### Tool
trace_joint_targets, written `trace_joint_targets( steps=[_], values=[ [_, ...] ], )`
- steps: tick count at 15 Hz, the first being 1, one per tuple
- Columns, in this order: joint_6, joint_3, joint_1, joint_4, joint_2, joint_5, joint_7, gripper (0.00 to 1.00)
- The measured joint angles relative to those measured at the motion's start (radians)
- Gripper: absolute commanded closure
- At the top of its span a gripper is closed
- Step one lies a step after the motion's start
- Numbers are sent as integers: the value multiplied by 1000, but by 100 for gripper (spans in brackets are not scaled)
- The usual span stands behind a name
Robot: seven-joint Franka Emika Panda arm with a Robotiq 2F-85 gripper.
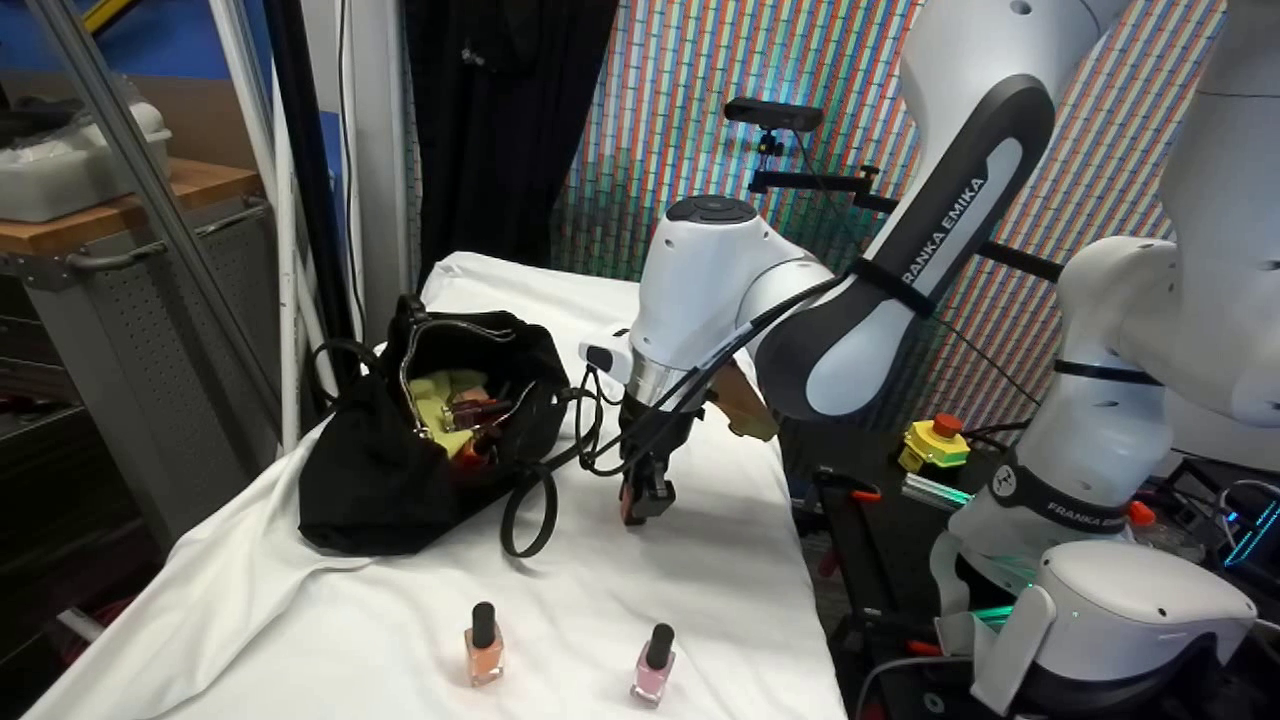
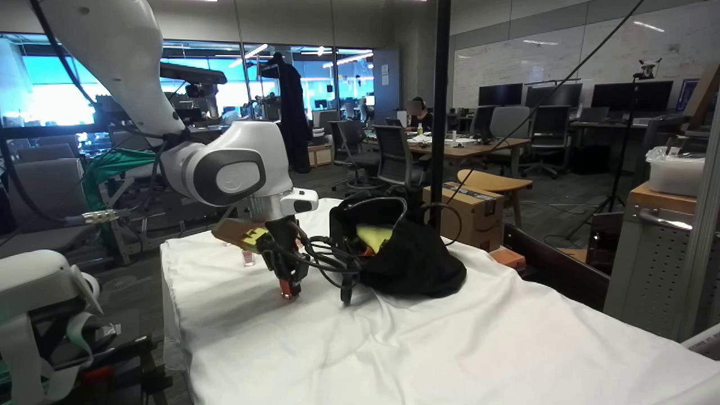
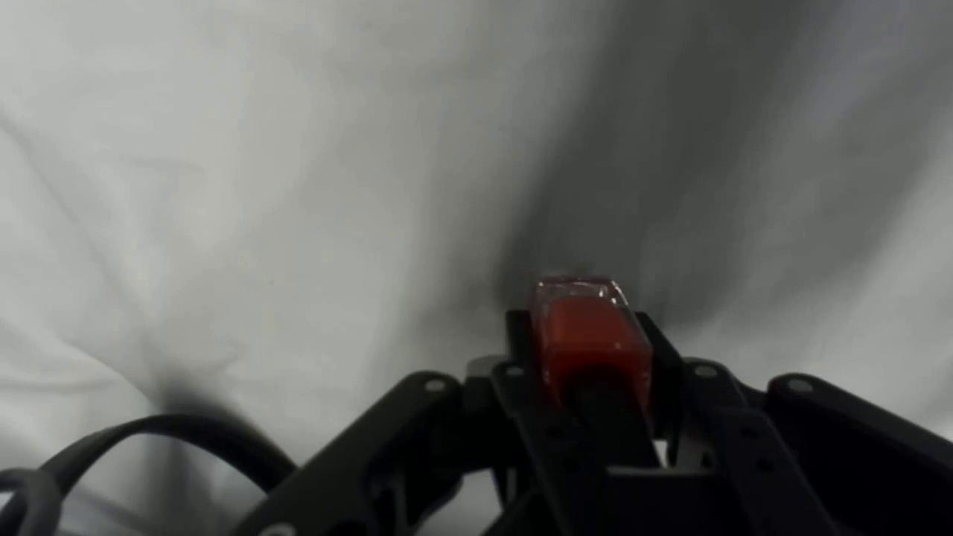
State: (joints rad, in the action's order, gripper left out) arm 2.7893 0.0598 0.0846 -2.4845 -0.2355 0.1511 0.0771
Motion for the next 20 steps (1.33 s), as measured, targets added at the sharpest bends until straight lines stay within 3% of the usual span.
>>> trace_joint_targets(
  steps=[3, 7, 14, 20],
  values=[
    [-26, -5, 0, 13, -2, 0, -1, 85],
    [-147, -4, 2, 84, 6, 0, -2, 85],
    [-415, -2, 21, 346, 32, 28, -40, 85],
    [-456, -15, 21, 560, -59, 76, -92, 85]
  ],
)
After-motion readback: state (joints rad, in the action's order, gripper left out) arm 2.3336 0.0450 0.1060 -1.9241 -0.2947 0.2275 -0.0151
